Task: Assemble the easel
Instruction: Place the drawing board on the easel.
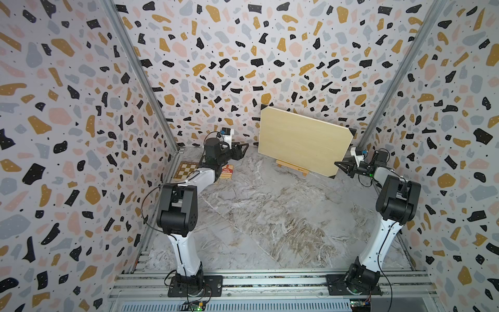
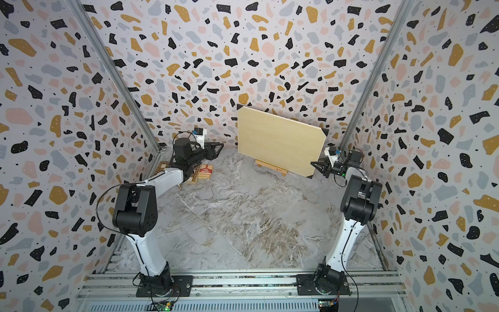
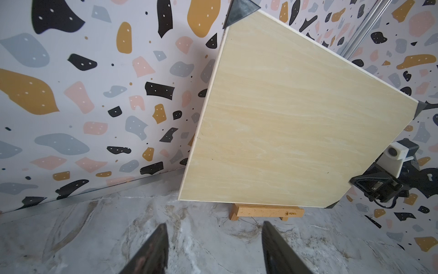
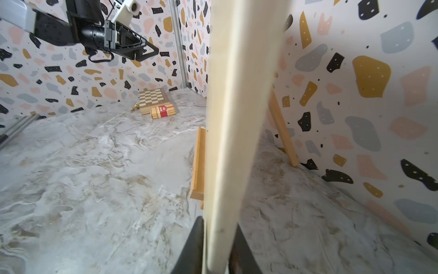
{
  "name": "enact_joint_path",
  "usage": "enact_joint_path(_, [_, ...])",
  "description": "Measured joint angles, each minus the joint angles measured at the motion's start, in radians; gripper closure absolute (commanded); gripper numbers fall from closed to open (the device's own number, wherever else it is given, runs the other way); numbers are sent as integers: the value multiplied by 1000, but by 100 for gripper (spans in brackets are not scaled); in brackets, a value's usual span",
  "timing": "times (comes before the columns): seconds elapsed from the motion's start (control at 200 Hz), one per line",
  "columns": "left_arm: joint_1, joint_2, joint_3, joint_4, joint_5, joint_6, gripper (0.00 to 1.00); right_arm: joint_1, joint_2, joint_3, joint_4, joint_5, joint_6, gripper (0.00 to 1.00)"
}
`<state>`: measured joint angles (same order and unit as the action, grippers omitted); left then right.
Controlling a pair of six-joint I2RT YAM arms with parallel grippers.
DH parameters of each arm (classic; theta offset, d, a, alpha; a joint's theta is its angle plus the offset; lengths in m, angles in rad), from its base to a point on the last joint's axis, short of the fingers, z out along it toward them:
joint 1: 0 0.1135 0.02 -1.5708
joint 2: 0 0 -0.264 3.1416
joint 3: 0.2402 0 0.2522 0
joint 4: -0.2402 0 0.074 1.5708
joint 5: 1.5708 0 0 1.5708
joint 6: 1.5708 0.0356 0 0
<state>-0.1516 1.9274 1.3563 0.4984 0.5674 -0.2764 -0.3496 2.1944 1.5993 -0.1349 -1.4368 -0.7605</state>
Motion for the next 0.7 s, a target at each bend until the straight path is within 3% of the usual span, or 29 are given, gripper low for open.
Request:
enact_joint_path(0.39, [0,30,2,-1,1,-1,38,-6,4,0,-3,36,-8,71])
enact_joint_path(0.701, [0,37,2,0,4,-2,38,-5,4,-4,-24,36,-48,75])
